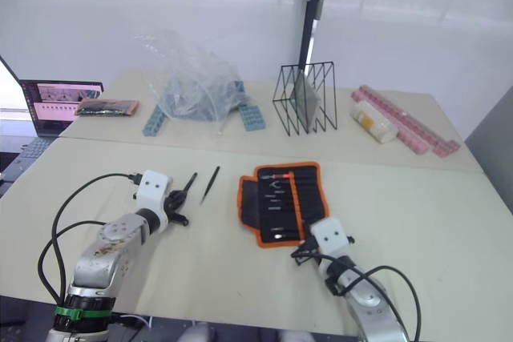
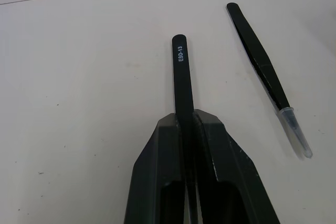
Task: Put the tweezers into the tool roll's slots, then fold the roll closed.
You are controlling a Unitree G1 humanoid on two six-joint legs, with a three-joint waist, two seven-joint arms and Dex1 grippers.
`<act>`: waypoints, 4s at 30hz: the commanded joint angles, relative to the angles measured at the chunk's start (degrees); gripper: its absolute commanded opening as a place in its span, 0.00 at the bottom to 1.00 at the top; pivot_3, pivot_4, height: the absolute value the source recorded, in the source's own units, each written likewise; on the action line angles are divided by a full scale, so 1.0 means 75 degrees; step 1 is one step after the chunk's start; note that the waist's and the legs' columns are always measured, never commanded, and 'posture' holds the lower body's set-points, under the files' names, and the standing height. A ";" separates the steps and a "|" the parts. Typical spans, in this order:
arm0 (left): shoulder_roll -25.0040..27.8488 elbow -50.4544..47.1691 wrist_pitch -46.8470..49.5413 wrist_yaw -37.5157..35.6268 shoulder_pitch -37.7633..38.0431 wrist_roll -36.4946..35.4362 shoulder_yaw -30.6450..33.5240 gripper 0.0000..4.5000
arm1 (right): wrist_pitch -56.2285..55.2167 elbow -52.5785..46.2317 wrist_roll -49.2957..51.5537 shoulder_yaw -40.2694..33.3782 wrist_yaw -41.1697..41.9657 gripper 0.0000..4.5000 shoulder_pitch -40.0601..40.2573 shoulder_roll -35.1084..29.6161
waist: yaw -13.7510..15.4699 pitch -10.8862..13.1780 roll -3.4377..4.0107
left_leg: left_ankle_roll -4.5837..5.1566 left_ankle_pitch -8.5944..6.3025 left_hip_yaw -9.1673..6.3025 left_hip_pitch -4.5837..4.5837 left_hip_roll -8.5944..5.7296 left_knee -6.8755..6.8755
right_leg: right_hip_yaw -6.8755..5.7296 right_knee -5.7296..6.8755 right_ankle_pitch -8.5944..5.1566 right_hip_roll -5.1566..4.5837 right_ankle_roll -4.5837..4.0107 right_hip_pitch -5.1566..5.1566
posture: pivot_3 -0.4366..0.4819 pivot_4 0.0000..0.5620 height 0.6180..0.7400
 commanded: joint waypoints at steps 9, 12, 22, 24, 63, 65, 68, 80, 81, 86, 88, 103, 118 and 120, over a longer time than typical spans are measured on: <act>0.1565 -0.0235 -0.0020 -0.1501 -0.0625 -0.0395 0.0198 0.01 | 0.0377 0.0363 -0.0045 0.0249 0.0076 0.00 0.0143 -0.0029 | -0.0148 0.0038 -0.0025 | -0.0001 0.0002 -0.0007 -0.0043 0.0003 -0.0022 | 0.0000 0.0004 0.0018 0.0009 0.0032 -0.0018 | 0.48 0.27 0.84; 0.1921 -0.0264 -0.0006 -0.2173 -0.1177 -0.0595 -0.0082 0.01 | 0.0364 0.0385 -0.0058 0.0263 0.0085 0.00 0.0153 -0.0025 | -0.0146 0.0057 -0.0037 | -0.0001 0.0002 -0.0010 -0.0056 0.0004 -0.0029 | -0.0001 -0.0012 0.0025 0.0010 0.0044 -0.0023 | 0.48 0.27 0.84; 0.1368 -0.0363 0.0960 -0.3898 -0.3309 -0.1515 -0.1714 0.01 | 0.0417 0.0284 -0.0090 0.0306 -0.0024 0.00 0.0236 0.0048 | -0.0155 0.0057 -0.0069 | -0.0002 0.0001 -0.0007 -0.0068 0.0003 -0.0035 | -0.0002 -0.0034 0.0027 0.0008 0.0047 -0.0017 | 0.48 0.27 0.84; 0.1302 -0.0288 0.1004 -0.4243 -0.3591 -0.1368 -0.2374 0.01 | 0.0409 0.0236 -0.0096 0.0319 -0.0070 0.00 0.0305 0.0071 | -0.0180 0.0063 -0.0053 | -0.0001 0.0001 -0.0006 -0.0066 0.0002 -0.0035 | -0.0001 -0.0033 0.0027 0.0008 0.0047 -0.0019 | 0.48 0.27 0.84; 0.0567 0.1450 0.0437 -0.5683 -0.5125 0.0881 -0.5378 0.01 | 0.0505 -0.0379 -0.0251 0.0528 -0.0697 0.00 0.1132 0.0355 | -0.0085 0.0071 -0.0026 | 0.0003 0.0000 -0.0014 -0.0082 0.0003 -0.0047 | -0.0003 -0.0029 0.0014 0.0018 0.0039 -0.0030 | 0.48 0.27 0.84; 0.0500 0.1542 0.0364 -0.5700 -0.5165 0.0953 -0.5401 0.01 | 0.0493 -0.0370 -0.0251 0.0523 -0.0702 0.00 0.1133 0.0360 | -0.0087 0.0071 -0.0026 | 0.0003 0.0000 -0.0014 -0.0082 0.0003 -0.0045 | -0.0003 -0.0028 0.0014 0.0018 0.0039 -0.0030 | 0.48 0.27 0.84; 0.0387 0.1679 0.0284 -0.5740 -0.5218 0.1042 -0.5404 0.01 | 0.0497 -0.0359 -0.0257 0.0535 -0.0718 0.00 0.1113 0.0382 | -0.0084 0.0071 -0.0026 | 0.0003 0.0001 -0.0014 -0.0082 0.0003 -0.0043 | -0.0003 -0.0026 0.0014 0.0018 0.0039 -0.0029 | 0.48 0.27 0.84; -0.0413 0.2549 -0.0330 -0.5631 -0.5368 0.1548 -0.5503 0.01 | 0.0495 -0.0332 -0.0280 0.0564 -0.0720 0.00 0.1090 0.0416 | -0.0079 0.0069 -0.0025 | 0.0003 0.0001 -0.0014 -0.0081 0.0002 -0.0035 | -0.0003 -0.0021 0.0014 0.0018 0.0040 -0.0024 | 0.48 0.27 0.84; -0.0501 0.2676 -0.0413 -0.5593 -0.5381 0.1600 -0.5502 0.01 | 0.0495 -0.0333 -0.0283 0.0570 -0.0718 0.00 0.1089 0.0417 | -0.0079 0.0069 -0.0025 | 0.0003 0.0001 -0.0014 -0.0080 0.0001 -0.0034 | -0.0003 -0.0021 0.0015 0.0018 0.0040 -0.0023 | 0.48 0.27 0.84; -0.0988 0.3351 -0.0892 -0.5405 -0.5397 0.1819 -0.5467 0.01 | 0.0497 -0.0341 -0.0287 0.0577 -0.0694 0.00 0.1089 0.0401 | -0.0078 0.0068 -0.0026 | 0.0004 0.0001 -0.0014 -0.0079 0.0001 -0.0034 | -0.0003 -0.0019 0.0015 0.0018 0.0040 -0.0021 | 0.48 0.27 0.84; -0.1157 0.3516 -0.1011 -0.5359 -0.5360 0.1842 -0.5453 0.01 | 0.0499 -0.0349 -0.0290 0.0579 -0.0688 0.00 0.1093 0.0394 | -0.0066 0.0067 -0.0027 | 0.0004 0.0001 -0.0015 -0.0077 0.0001 -0.0033 | -0.0003 -0.0019 0.0015 0.0018 0.0040 -0.0018 | 0.48 0.27 0.84; -0.1155 0.3452 -0.1258 -0.5391 -0.5219 0.2012 -0.5163 0.19 | 0.0517 -0.0344 -0.0344 0.0568 -0.0641 0.00 0.1066 0.0419 | 0.0008 0.0062 -0.0029 | 0.0003 0.0001 -0.0015 -0.0073 0.0000 -0.0004 | -0.0002 -0.0005 0.0019 0.0019 0.0047 -0.0008 | 0.48 0.27 0.84; 0.1056 -0.0198 0.1037 -0.5658 -0.4027 0.0868 -0.3121 0.99 | 0.0514 -0.0176 -0.0310 0.0506 -0.0533 0.00 0.0873 0.0352 | -0.0163 0.0065 -0.0013 | 0.0004 0.0001 -0.0018 -0.0071 0.0002 -0.0005 | -0.0001 0.0023 0.0016 0.0022 0.0044 -0.0017 | 0.48 0.27 0.84; 0.1254 -0.0329 0.0785 -0.5240 -0.3542 0.0753 -0.2434 0.99 | 0.0496 -0.0129 -0.0292 0.0473 -0.0497 0.00 0.0830 0.0322 | -0.0181 0.0064 -0.0010 | 0.0004 0.0001 -0.0017 -0.0063 0.0005 -0.0008 | -0.0001 0.0027 0.0015 0.0022 0.0043 -0.0016 | 0.48 0.27 0.84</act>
